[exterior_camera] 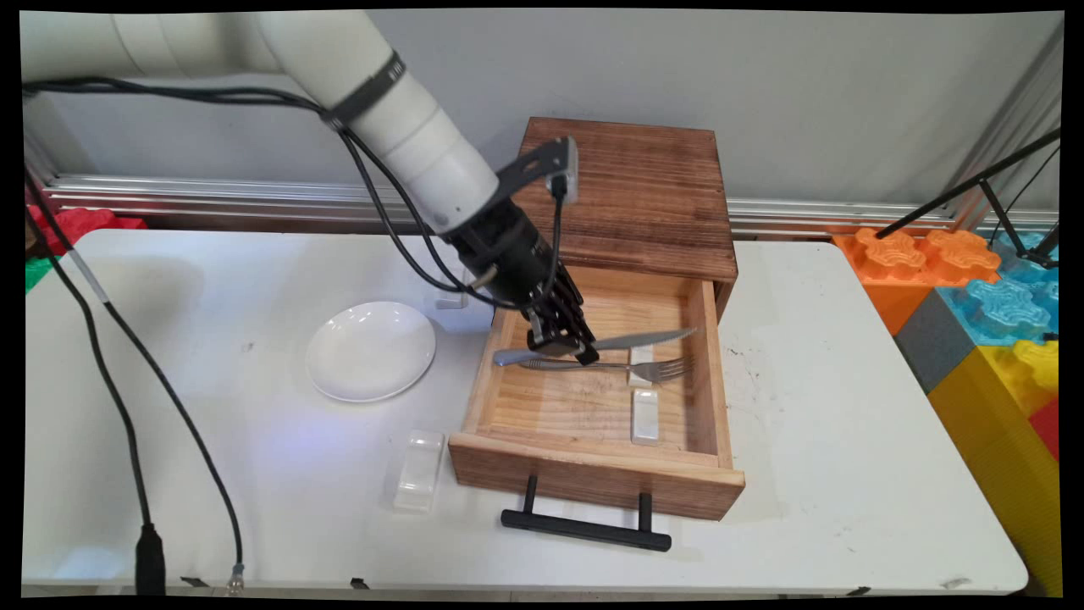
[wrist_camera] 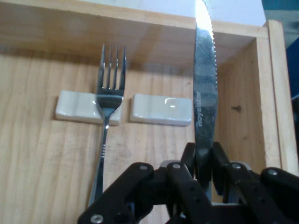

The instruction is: Place the picked object into the drawer

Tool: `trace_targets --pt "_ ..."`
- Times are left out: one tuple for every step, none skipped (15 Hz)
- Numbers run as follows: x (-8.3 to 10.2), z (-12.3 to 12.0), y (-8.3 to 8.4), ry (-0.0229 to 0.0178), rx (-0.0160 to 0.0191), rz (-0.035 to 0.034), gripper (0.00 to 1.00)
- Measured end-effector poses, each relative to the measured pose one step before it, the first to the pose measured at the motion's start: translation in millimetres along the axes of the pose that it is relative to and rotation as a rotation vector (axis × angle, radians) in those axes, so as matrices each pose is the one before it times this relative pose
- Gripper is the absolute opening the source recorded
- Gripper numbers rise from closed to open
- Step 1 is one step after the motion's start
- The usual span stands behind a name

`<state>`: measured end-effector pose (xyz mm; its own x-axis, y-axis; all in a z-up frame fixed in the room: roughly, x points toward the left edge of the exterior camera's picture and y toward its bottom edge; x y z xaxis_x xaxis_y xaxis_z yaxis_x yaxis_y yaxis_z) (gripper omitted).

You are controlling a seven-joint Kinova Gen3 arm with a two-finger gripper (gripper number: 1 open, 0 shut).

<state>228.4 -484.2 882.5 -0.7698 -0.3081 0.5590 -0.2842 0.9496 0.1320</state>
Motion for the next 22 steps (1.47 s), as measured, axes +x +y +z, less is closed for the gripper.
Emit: trace_targets --pt "-1.29 6.72 -0.84 -0.00265 -0.003 0.00776 0.0" --pt "-1.57 7.67 -1.13 -0.0017 -0.0024 0.00846 0.0" --pt "-1.1 4.24 -0.77 -0.00044 -0.0006 0.00464 0.0" --pt "-1.38 6.07 -1.02 -0.00005 -0.0004 0.00624 0.0" --pt "-1.86 6.98 -1.07 -0.00031 -0.00091 0.00665 0.0" --pt "-1.15 3.74 -0.47 -0.00057 -0.00069 0.00324 0.0" --pt "-1.87 5.23 -0.49 -0.00085 -0.00121 0.00486 0.0" --pt "-2.48 5.68 -0.39 -0.00175 -0.00152 0.00495 0.0" --pt "-2.72 5.44 -0.11 -0.00248 -0.00242 0.00413 0.0" --pt "-2.39 4.49 -0.08 -0.00208 -0.00158 0.00315 0.0" --pt "-1.53 2.87 -0.03 -0.0013 -0.00095 0.00196 0.0" --pt "-2.23 4.21 -0.44 -0.00119 -0.00052 0.0023 0.0" --pt "-2.12 4.59 -0.52 -0.00086 -0.00024 0.00299 0.0" --pt "-1.68 3.83 -0.7 -0.00039 0.00001 0.00195 0.0" --pt "-1.48 3.76 -0.74 -0.0003 0.00036 0.00225 0.0" --pt "-1.23 2.97 -0.65 -0.00033 0.00046 0.00167 0.0" --pt "-1.39 3.45 -0.87 -0.0002 0.00075 0.00109 0.0" --pt "-1.5 3.71 -1.0 -0.00059 0.00068 0.00103 0.0" --pt "-1.22 3.39 -1.07 -0.00025 0.00091 0.00134 0.0" --pt "-1.11 2.71 -0.66 -0.00101 -0.00039 0.00047 0.0" --pt "-1.03 2.58 -0.61 -0.0013 -0.00064 0.00019 0.0" --pt "-1.34 3.32 -0.67 -0.00192 -0.00128 -0.00016 0.0"
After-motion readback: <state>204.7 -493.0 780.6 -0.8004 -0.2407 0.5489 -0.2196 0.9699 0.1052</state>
